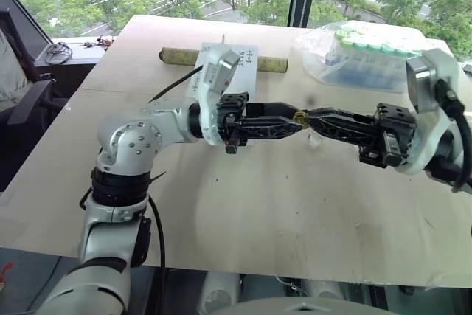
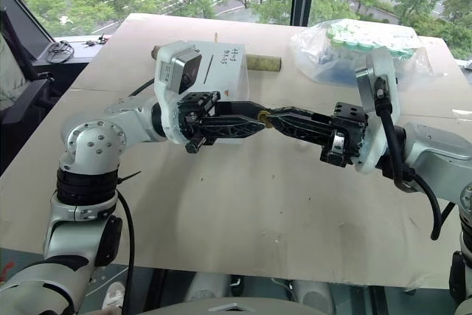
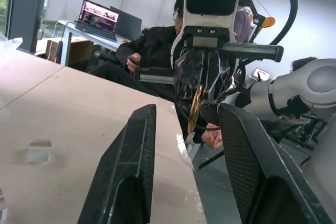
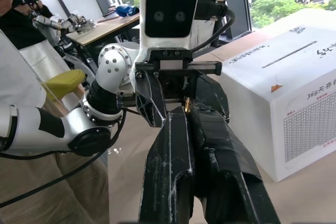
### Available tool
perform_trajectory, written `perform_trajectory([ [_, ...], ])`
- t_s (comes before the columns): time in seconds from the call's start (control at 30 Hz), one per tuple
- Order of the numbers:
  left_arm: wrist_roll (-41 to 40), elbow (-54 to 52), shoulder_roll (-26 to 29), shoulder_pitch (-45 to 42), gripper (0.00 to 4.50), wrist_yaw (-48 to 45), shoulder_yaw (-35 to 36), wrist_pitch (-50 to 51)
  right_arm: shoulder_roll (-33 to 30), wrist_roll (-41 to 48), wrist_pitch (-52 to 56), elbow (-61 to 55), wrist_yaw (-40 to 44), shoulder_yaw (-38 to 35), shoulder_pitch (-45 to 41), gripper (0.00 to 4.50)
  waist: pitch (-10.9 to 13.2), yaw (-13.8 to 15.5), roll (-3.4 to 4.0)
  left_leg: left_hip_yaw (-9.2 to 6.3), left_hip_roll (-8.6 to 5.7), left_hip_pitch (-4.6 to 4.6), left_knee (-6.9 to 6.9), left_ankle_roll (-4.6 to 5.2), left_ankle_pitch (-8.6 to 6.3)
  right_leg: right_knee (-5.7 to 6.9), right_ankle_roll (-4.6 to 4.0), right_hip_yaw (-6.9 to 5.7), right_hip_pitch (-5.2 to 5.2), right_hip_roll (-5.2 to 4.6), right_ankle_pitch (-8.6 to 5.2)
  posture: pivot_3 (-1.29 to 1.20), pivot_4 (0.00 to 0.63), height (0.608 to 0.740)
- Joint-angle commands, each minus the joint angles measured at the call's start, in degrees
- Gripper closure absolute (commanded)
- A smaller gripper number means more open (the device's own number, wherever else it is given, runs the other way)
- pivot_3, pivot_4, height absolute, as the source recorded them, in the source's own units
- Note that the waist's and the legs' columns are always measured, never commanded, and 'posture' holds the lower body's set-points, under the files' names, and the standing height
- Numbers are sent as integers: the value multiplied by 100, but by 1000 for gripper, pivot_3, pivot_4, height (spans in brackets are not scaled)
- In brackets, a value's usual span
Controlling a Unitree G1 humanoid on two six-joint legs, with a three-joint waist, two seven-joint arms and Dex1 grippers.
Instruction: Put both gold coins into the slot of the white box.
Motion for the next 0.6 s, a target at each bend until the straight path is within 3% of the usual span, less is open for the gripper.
perform_trajectory([
  [0.03,-109,33,-81,-186,4396,10,103,56,-112,169,-194,-166,23,-17,-4,4500,0,2,-1,0,0,0,0,0,0,0,0,0,0,0,0,0,150,740],
  [0.6,-284,148,-59,-123,4454,-113,252,263,-273,320,-410,-274,188,53,189,4500,1,1,-1,-1,0,0,0,0,0,-1,0,-1,0,0,0,0,150,740],
])
